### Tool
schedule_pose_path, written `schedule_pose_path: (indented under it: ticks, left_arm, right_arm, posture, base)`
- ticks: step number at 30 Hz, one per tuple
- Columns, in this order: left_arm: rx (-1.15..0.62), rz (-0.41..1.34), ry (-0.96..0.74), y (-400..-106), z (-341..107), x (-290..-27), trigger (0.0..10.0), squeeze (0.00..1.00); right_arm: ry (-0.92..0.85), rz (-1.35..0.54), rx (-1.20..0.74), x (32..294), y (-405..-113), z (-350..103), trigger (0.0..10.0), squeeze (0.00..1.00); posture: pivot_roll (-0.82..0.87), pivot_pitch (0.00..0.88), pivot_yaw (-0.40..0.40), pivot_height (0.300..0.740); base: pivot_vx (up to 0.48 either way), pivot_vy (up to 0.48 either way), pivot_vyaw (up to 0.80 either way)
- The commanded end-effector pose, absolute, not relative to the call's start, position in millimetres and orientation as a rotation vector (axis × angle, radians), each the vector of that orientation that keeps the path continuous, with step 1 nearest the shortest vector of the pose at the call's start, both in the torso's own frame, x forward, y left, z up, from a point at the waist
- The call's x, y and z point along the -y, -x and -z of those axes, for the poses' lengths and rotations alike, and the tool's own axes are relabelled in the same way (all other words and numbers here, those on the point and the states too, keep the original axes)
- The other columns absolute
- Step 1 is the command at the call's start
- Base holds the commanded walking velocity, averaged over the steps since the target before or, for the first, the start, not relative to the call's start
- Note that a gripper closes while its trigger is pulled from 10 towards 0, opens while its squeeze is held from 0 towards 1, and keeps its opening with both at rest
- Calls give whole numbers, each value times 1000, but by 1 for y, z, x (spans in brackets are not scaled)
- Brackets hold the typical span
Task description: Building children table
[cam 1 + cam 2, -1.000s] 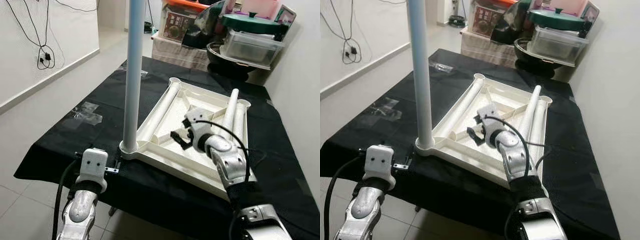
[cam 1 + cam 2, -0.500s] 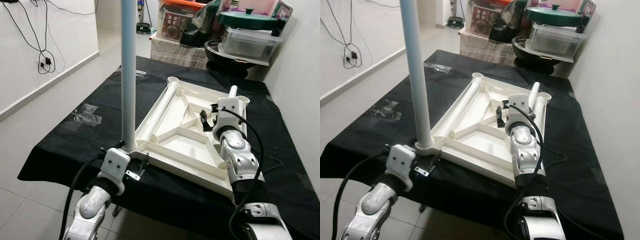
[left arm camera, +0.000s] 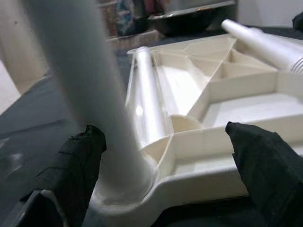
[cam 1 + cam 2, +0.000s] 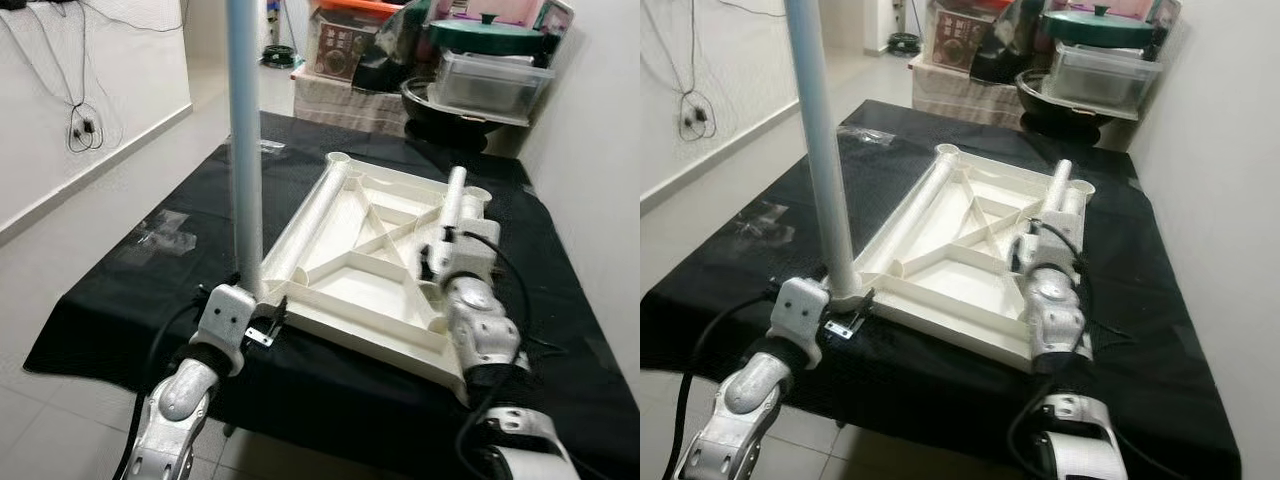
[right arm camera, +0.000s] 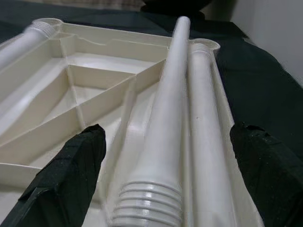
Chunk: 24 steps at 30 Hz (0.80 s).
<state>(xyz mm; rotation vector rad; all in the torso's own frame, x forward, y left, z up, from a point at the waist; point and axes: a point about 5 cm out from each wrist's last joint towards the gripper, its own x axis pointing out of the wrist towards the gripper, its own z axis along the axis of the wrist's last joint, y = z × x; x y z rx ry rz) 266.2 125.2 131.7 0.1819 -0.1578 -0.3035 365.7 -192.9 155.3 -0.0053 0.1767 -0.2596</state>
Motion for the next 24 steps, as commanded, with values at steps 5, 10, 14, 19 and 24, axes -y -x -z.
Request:
schedule_pose_path:
  ticks: [5,10,14,19,24]
  left_arm:
    - [141,304,-170,-268,-129,-125,10000,0]
    - [141,311,-166,-269,-129,-124,10000,0]
    - [132,319,-146,-270,-127,-122,10000,0]
    - [122,303,-140,-271,-126,-124,10000,0]
    - [105,269,-138,-274,-125,-130,10000,0]
  right_arm:
    - [8,317,-167,198,-359,-153,10000,0]
    - [20,326,-164,197,-357,-152,10000,0]
    - [26,285,-165,190,-357,-150,10000,0]
    - [33,258,-167,185,-357,-150,10000,0]
    - [59,228,-159,180,-357,-150,10000,0]
  posture:
    - [31,0,-111,740]
    - [26,0,-108,740]
    - [22,0,-107,740]
    - [23,0,-108,740]
    - [24,0,-108,740]
  base:
    - [0,0,-800]
    - [0,0,-800]
    - [0,0,-800]
    - [0,0,-793]
    - [0,0,-788]
